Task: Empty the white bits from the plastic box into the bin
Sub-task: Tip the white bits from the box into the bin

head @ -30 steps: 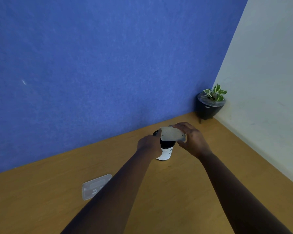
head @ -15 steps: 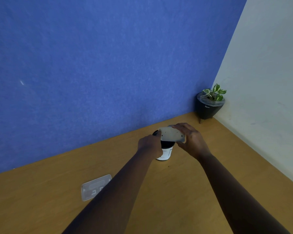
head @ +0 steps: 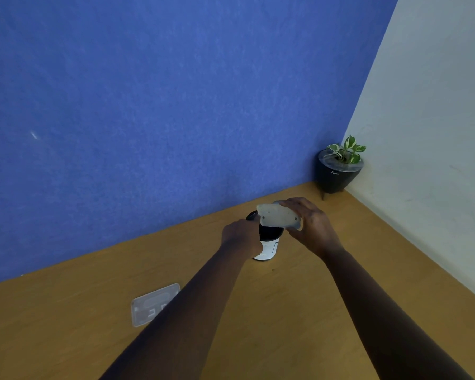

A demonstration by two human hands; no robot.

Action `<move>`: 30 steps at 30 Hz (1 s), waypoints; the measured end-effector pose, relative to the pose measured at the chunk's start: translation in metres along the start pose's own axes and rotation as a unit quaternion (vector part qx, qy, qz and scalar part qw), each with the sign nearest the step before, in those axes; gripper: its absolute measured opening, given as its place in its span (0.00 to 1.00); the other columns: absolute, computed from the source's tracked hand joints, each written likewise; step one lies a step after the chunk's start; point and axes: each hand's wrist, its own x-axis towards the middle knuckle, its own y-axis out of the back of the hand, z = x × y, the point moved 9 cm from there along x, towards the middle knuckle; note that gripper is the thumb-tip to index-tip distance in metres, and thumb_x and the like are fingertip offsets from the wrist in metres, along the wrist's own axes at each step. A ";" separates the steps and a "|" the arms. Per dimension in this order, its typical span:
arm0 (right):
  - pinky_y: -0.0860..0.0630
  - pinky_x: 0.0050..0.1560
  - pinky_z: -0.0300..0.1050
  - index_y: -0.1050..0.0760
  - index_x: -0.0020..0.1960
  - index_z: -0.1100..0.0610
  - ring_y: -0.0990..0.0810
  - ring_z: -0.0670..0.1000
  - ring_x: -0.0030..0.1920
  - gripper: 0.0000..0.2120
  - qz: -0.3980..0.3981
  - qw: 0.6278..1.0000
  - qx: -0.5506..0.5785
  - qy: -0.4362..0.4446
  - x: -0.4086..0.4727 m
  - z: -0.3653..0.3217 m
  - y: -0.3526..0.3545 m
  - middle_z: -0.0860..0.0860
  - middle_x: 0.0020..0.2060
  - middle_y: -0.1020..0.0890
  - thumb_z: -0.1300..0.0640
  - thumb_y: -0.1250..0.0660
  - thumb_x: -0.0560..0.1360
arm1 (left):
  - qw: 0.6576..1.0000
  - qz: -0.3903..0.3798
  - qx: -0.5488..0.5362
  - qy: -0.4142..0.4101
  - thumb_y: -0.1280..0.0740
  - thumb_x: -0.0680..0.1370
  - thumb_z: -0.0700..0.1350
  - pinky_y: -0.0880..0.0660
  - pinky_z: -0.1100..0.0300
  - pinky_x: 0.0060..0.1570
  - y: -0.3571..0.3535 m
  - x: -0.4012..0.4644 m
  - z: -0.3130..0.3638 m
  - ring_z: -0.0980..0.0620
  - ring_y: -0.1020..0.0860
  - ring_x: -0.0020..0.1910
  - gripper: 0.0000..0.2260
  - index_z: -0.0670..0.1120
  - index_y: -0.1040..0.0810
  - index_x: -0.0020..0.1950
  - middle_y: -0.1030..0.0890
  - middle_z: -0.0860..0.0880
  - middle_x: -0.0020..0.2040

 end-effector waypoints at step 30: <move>0.20 0.51 0.48 0.23 0.59 0.56 0.21 0.49 0.48 0.27 0.000 0.905 0.346 -0.246 -0.006 -0.035 -0.032 0.50 0.50 0.20 0.62 0.21 0.61 | 0.652 0.045 -0.740 0.160 0.47 0.82 0.47 0.31 0.49 0.61 -0.020 -0.060 -0.083 0.42 0.28 0.67 0.20 0.44 0.35 0.73 0.27 0.42 0.70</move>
